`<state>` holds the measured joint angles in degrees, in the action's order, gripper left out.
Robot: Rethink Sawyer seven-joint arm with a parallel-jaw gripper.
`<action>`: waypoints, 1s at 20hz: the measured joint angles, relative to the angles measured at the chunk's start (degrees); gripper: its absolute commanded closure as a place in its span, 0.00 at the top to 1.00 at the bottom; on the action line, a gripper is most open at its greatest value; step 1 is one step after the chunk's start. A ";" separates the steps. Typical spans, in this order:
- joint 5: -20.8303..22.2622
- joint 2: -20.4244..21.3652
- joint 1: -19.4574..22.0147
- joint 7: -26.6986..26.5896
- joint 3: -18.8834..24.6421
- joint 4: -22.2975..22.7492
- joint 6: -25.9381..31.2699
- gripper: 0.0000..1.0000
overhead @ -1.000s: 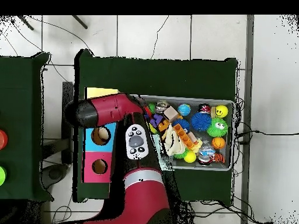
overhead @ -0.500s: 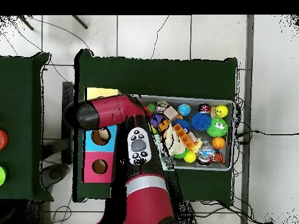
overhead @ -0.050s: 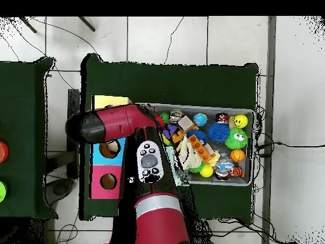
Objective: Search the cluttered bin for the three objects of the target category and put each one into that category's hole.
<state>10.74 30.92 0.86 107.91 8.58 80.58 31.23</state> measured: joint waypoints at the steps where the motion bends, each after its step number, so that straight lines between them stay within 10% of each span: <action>1: -0.01 0.05 0.01 0.00 0.07 0.00 -0.01 0.00; 10: 0.02 0.34 0.11 0.00 0.77 0.03 0.01 0.00; 11: 0.08 0.34 0.18 0.00 0.74 0.04 0.01 1.00; 20: 0.42 0.49 0.51 0.00 0.35 0.15 -0.01 1.00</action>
<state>11.16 31.41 1.37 107.91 8.93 80.73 31.22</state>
